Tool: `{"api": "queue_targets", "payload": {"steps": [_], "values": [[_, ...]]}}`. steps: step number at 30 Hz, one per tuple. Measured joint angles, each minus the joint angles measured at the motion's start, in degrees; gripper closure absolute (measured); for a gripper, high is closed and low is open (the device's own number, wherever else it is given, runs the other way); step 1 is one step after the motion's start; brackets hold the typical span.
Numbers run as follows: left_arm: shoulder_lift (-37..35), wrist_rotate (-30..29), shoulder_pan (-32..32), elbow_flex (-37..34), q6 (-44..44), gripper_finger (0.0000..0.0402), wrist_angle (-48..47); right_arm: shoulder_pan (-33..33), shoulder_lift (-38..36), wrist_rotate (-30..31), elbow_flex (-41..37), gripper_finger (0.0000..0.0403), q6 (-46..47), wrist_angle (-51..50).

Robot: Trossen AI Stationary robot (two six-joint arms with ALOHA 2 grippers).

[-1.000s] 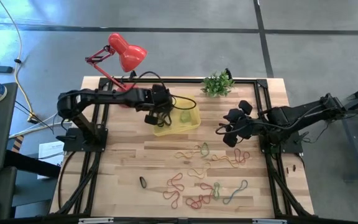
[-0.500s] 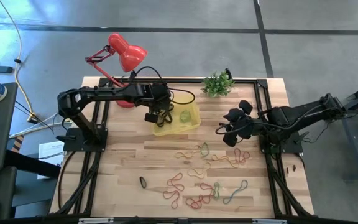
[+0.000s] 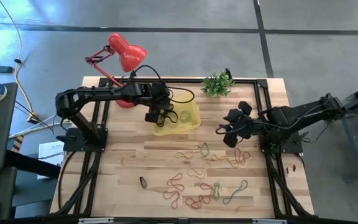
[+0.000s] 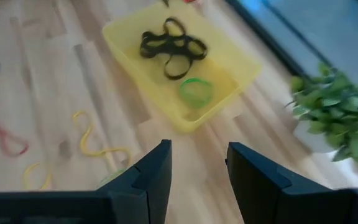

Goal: Pick and place rubber bands into bin
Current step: Put the green rubber band into the yellow bin

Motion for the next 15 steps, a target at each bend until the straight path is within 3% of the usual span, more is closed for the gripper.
{"api": "queue_targets", "payload": {"steps": [6,10,15], "values": [[-4.98,7.46,-4.48,0.02,-2.01,0.0212,-0.04,0.02,0.0,-9.25,-8.02,0.0258,1.05,6.23],[-8.5,7.62,-10.53,0.02,-3.48,0.0218,0.12,0.15,0.04,-13.62,-17.46,0.0258,1.2,22.12],[-11.86,4.74,-18.55,0.02,-6.53,0.0224,0.46,0.15,0.1,-12.45,-28.84,0.0258,0.68,40.16]]}}
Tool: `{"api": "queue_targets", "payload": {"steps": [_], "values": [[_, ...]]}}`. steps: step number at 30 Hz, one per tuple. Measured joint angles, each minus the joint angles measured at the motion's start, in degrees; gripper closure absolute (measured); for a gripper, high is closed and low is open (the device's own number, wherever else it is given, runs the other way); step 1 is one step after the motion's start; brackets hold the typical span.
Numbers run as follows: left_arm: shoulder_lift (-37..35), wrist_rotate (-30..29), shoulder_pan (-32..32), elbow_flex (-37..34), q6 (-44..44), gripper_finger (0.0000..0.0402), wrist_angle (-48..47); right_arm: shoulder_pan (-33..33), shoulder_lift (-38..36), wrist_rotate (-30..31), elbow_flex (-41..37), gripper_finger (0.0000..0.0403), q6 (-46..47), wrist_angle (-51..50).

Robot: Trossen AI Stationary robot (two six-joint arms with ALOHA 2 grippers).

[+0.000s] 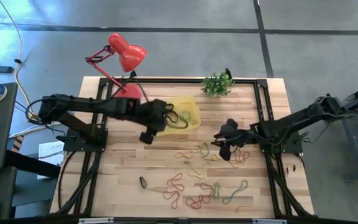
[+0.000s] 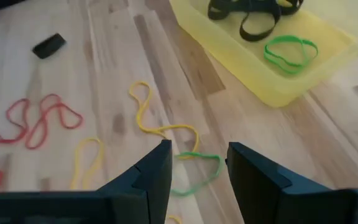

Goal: Pick and place rubber bands into bin
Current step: Put the green rubber band into the yellow bin

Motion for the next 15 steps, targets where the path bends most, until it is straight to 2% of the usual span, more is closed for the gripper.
{"api": "queue_targets", "payload": {"steps": [3,6,11,15], "values": [[-1.46,-3.11,-3.84,0.0,-2.05,0.0222,0.17,-0.66,0.63,0.01,-4.97,0.0258,-0.03,5.41],[-2.62,-5.52,-6.63,0.0,-4.86,0.0224,0.74,-1.63,2.29,-2.42,-7.91,0.0258,1.74,9.69],[-3.77,-8.53,-10.07,0.02,-8.16,0.0223,1.34,-2.7,6.89,-8.51,-8.2,0.0258,0.61,14.41],[-3.7,-10.42,-11.64,0.0,-9.89,0.0223,1.0,-2.75,11.89,-8.91,-5.78,0.0258,-2.2,14.82]]}}
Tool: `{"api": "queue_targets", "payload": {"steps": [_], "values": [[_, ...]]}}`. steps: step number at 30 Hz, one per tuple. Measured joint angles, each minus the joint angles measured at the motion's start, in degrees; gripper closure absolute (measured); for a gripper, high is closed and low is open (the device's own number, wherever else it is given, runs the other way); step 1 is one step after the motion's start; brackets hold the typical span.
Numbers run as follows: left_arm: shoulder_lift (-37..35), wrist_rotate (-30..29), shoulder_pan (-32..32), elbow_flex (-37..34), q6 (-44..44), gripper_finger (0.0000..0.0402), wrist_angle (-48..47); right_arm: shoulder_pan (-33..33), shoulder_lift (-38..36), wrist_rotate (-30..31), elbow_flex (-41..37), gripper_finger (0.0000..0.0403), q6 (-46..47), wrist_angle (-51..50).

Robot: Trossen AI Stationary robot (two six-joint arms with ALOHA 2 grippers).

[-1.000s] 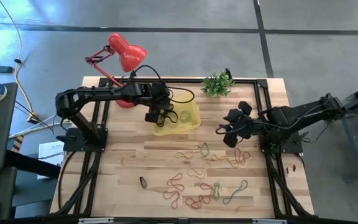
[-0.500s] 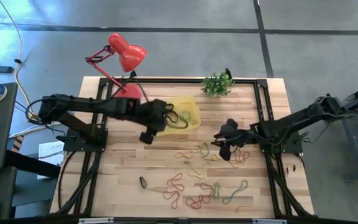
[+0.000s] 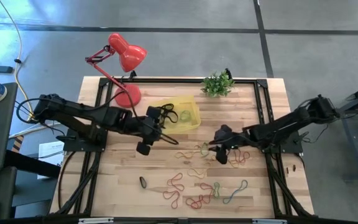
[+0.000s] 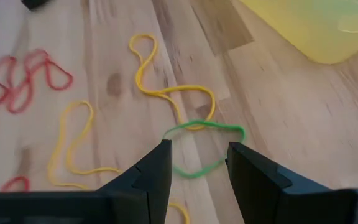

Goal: Pick and place rubber bands into bin
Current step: Put the green rubber band into the yellow bin

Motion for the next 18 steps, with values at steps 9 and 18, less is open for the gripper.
{"api": "queue_targets", "payload": {"steps": [9,18], "values": [[0.02,-0.26,-0.68,0.0,-3.08,0.0223,-0.3,-2.39,9.7,2.56,5.16,0.0258,0.1,-5.96],[0.02,-0.28,-0.68,0.0,-3.45,0.0224,-0.39,-5.12,12.23,-1.5,8.07,0.0258,-4.25,-7.63]]}}
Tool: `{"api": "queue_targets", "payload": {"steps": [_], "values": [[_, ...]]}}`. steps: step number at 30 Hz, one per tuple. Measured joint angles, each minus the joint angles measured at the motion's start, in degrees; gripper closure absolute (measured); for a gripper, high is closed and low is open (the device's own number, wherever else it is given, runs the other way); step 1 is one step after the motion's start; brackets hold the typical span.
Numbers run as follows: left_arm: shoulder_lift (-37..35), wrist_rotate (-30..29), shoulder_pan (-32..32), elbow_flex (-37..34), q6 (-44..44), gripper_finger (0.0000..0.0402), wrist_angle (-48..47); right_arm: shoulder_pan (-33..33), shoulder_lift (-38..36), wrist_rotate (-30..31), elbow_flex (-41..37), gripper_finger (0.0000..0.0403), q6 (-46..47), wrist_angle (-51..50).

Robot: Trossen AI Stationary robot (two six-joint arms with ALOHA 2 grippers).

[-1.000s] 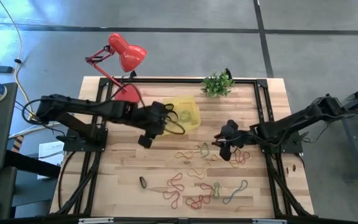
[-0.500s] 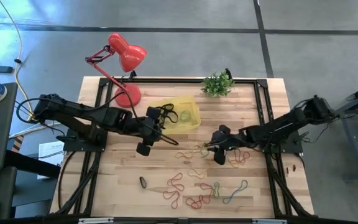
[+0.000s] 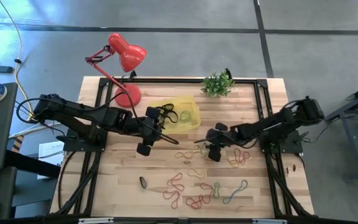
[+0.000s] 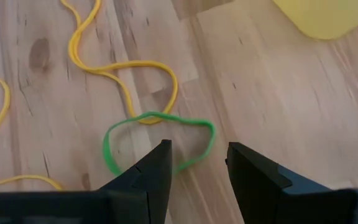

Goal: Pick and place rubber bands into bin
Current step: Put the green rubber band into the yellow bin

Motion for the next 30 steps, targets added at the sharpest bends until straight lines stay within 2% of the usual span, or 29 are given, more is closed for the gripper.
{"api": "queue_targets", "payload": {"steps": [8,21,30], "values": [[0.0,-0.11,0.0,0.0,0.11,0.0229,-0.02,-0.24,3.89,-4.23,3.56,0.0258,-10.25,-1.61],[0.04,-1.16,0.0,0.0,-0.1,0.0229,-0.09,-1.61,4.26,-5.7,5.03,0.0258,-21.38,-3.94],[0.04,-1.42,0.02,0.0,-0.92,0.0229,-0.09,-1.59,4.26,-5.88,5.01,0.0258,-25.48,-3.86]]}}
